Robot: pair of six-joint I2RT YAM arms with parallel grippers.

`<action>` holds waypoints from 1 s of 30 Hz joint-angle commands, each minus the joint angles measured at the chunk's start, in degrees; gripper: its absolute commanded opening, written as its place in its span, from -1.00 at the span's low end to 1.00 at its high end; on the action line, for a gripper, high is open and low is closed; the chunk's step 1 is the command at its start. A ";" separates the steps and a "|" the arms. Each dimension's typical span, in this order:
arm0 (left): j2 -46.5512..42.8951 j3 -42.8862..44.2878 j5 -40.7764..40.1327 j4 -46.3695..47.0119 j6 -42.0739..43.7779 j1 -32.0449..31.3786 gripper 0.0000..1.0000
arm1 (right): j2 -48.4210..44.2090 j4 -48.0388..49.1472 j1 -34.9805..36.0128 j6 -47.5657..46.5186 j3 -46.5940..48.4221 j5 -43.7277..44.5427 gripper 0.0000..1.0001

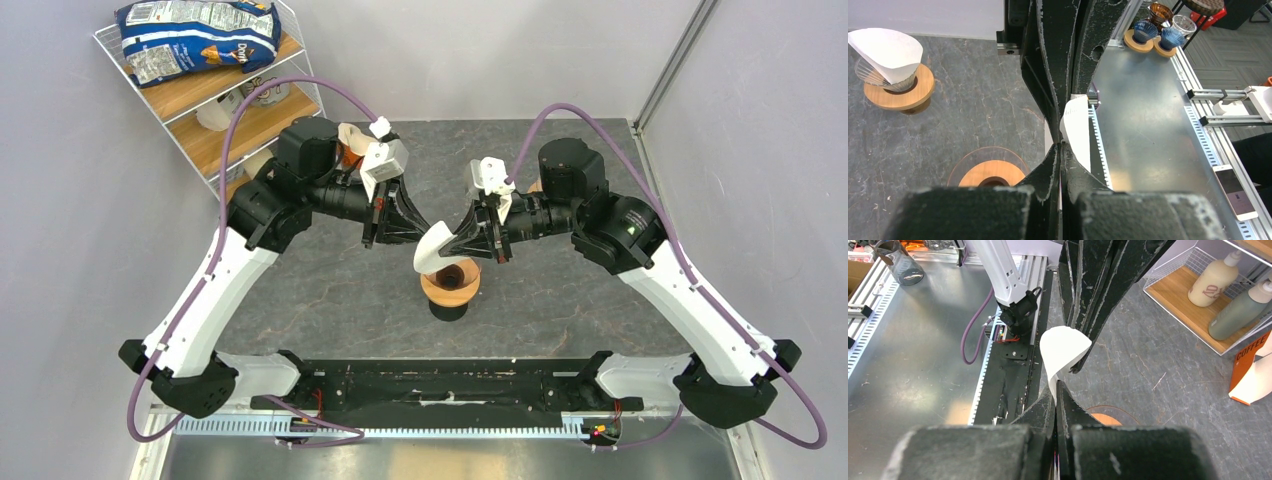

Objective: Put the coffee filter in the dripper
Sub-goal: Adjust the coffee filter.

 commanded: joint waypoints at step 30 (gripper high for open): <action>-9.47 -5.81 -1.65 4.36 -0.11 -0.53 -0.10 | -10.48 7.66 0.48 -11.77 -11.36 0.03 -1.00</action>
